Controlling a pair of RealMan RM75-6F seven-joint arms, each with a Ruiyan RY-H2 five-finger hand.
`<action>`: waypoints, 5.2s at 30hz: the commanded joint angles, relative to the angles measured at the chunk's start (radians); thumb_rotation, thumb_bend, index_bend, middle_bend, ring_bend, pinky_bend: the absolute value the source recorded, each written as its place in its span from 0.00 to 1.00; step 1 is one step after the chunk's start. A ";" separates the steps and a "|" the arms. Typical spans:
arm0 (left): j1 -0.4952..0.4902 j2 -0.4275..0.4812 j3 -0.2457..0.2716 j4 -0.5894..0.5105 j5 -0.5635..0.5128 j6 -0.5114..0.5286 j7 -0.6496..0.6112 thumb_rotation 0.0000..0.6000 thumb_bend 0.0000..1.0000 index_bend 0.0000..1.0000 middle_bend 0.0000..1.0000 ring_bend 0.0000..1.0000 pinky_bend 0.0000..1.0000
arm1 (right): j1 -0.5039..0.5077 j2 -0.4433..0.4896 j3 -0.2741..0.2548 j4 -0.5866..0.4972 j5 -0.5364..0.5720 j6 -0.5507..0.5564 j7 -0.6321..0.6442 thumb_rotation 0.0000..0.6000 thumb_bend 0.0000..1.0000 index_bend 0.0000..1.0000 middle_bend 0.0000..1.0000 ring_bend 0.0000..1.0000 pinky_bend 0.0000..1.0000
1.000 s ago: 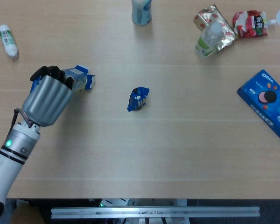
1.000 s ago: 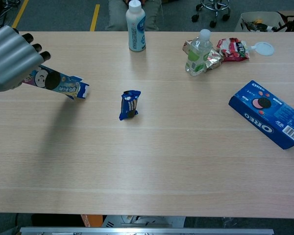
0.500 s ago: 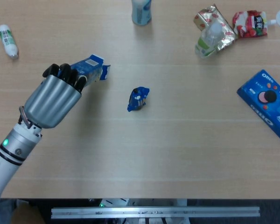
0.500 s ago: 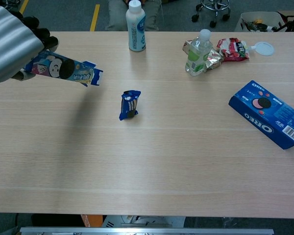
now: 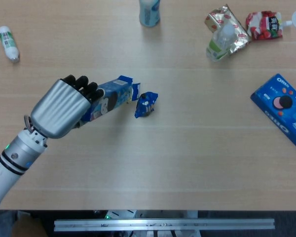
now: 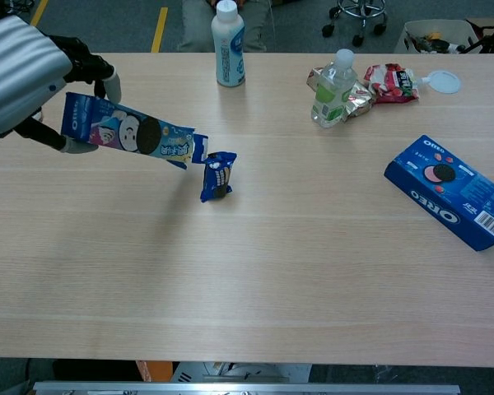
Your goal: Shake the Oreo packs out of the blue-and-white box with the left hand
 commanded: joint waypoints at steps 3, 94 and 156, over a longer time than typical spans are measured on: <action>-0.014 -0.012 0.001 0.050 0.033 0.018 -0.200 1.00 0.08 0.50 0.57 0.48 0.70 | 0.001 -0.001 0.000 -0.001 0.001 -0.004 -0.002 1.00 0.33 0.41 0.44 0.46 0.46; -0.082 0.022 -0.009 0.052 -0.367 -0.263 0.086 1.00 0.11 0.51 0.58 0.50 0.76 | 0.011 0.005 0.001 -0.025 0.007 -0.026 -0.035 1.00 0.33 0.41 0.44 0.46 0.46; 0.005 0.137 -0.156 0.046 -0.349 -0.133 -0.338 1.00 0.11 0.50 0.57 0.49 0.75 | 0.022 0.006 -0.002 -0.047 -0.001 -0.037 -0.065 1.00 0.33 0.41 0.44 0.46 0.46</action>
